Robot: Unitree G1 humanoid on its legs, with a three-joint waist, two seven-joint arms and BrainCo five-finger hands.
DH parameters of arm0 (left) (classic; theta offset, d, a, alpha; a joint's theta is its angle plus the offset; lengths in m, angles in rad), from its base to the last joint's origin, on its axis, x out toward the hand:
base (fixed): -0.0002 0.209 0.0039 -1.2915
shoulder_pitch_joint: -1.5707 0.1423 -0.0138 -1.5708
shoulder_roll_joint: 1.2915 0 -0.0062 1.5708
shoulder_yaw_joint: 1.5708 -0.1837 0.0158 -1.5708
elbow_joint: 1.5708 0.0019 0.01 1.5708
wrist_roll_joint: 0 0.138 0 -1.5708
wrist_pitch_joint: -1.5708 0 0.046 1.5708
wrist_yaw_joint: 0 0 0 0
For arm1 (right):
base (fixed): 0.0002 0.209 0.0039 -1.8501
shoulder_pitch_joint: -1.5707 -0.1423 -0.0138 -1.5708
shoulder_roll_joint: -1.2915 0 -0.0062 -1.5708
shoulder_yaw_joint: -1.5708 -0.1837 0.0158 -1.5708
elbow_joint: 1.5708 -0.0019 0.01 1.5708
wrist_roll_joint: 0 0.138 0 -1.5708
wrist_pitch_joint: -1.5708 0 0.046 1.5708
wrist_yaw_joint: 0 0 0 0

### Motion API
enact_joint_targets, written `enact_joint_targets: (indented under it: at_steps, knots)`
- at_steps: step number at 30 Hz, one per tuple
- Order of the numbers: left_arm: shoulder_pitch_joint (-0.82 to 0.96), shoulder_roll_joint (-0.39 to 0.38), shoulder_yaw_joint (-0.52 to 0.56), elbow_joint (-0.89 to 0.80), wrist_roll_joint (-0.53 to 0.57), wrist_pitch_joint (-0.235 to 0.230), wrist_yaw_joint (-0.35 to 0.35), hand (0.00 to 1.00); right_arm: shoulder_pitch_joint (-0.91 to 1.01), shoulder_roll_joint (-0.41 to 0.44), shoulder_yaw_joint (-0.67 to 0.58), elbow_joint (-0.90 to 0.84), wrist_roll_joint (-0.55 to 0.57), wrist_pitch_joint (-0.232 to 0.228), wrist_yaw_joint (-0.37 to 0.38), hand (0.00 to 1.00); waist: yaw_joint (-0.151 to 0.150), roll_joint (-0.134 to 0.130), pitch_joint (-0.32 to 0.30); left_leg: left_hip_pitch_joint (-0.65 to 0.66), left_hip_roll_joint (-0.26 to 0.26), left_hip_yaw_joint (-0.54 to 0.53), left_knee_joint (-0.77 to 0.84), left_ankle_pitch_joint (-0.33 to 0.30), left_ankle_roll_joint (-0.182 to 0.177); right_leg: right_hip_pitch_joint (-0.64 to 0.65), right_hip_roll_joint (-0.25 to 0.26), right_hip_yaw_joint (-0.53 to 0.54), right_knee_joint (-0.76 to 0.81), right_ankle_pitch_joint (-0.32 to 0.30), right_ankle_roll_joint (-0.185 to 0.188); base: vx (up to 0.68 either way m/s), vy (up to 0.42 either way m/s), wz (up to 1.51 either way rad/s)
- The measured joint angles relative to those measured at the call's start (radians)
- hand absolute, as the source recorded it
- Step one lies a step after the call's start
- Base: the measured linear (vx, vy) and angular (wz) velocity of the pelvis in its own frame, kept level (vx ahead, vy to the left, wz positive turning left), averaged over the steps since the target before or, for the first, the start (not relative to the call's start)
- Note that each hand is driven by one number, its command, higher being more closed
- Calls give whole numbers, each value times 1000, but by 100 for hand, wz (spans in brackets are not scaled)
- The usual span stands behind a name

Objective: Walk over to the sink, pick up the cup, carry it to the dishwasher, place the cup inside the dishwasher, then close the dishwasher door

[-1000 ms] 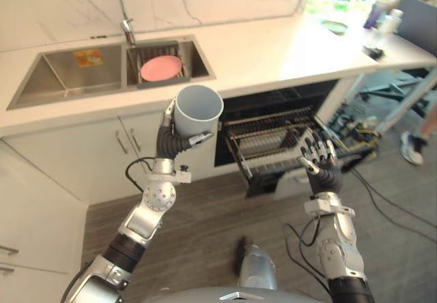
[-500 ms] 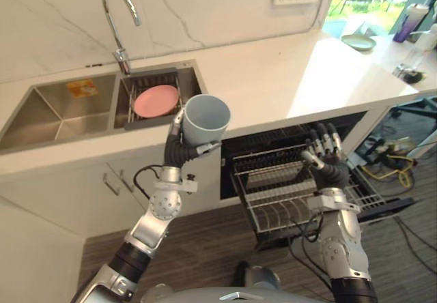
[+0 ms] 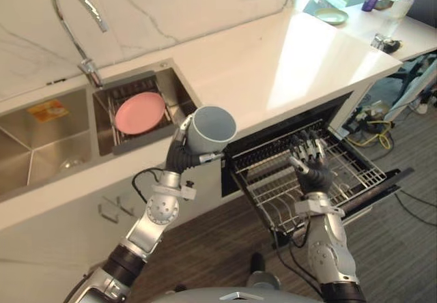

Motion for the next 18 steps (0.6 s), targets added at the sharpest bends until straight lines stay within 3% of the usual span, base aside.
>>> enact_joint_targets:
  at_steps: [5,10,12,14,18]
  knots:
    - [-4,-2,-10,-12,-9,1,6,100,10,24,0,-3,-7,15,-2,0,-19,-3,2,13,0,36,7,-19,7,-5,4,1,-19,2,-3,-11,-7,-28]
    - [-45,-40,0,-70,-11,3,102,100,37,24,-12,-72,-9,37,-3,0,-18,-13,6,4,17,77,45,-53,2,-28,12,-15,-15,15,-17,17,0,-25]
    - [-58,-58,21,-69,-7,3,142,100,36,25,-31,-73,-8,37,-2,0,-12,-16,8,-4,26,89,59,-66,3,-61,10,-34,34,-17,-33,-3,4,-24]
    - [-59,-77,56,-68,4,4,190,100,35,24,-46,-73,-6,37,3,0,1,-22,10,-7,48,111,83,-83,-1,-111,-11,-115,159,-63,-82,56,1,-37]
    - [-63,-88,82,-61,25,12,258,100,19,15,-34,-73,0,42,42,0,17,-51,15,2,53,103,88,-102,-9,-144,-20,-179,223,-81,-73,29,-54,-38]
